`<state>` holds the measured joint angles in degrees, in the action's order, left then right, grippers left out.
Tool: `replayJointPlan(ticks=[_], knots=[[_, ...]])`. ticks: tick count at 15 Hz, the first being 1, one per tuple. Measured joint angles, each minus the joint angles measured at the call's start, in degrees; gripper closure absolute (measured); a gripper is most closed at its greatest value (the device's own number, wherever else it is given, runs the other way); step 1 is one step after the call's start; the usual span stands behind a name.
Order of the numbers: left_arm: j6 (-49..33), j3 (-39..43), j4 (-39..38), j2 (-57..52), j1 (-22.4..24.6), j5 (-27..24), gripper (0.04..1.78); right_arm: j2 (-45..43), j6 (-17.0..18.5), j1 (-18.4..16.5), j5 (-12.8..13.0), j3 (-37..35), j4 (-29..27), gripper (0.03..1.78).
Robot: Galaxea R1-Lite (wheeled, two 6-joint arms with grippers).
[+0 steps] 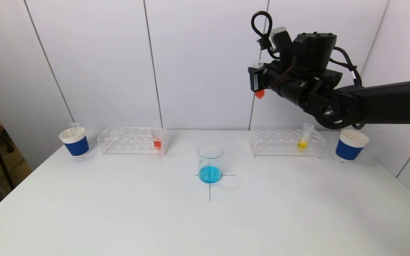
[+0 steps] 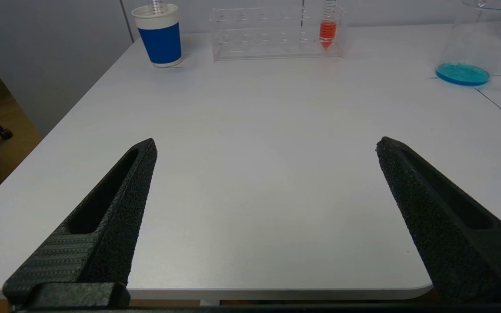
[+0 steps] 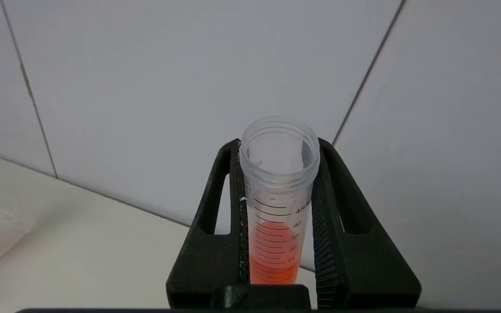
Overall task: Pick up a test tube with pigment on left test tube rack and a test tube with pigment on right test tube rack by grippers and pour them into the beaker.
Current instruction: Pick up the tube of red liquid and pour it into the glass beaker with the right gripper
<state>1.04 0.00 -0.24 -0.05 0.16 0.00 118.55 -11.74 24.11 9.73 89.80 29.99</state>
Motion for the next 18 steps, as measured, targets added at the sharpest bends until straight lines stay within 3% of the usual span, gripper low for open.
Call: replayJointPlan(ticks=[2,4,7,10,13,18], knots=[[0.01,0.0,0.0,0.0,0.0,0.0,0.06,0.57,-3.24,-0.11,-4.22,0.98,-0.06,1.34],[0.01,0.0,0.02,0.0,0.0,0.0,0.06,0.85,-3.88,0.09,-9.16,1.38,-0.34,1.34],[0.01,0.0,0.0,0.0,0.0,0.0,0.06,1.21,-5.79,1.18,-12.01,1.4,-0.41,1.34],[0.01,0.0,0.0,0.0,0.0,0.0,0.06,2.08,-12.37,1.27,-18.24,1.41,0.49,1.34],[0.0,0.0,0.0,0.0,0.0,0.0,0.06,3.11,-16.65,1.24,-25.32,1.5,0.52,1.34],[0.01,0.0,0.02,0.0,0.0,0.0,0.06,5.05,-28.55,0.9,-33.05,1.71,0.68,1.34]])
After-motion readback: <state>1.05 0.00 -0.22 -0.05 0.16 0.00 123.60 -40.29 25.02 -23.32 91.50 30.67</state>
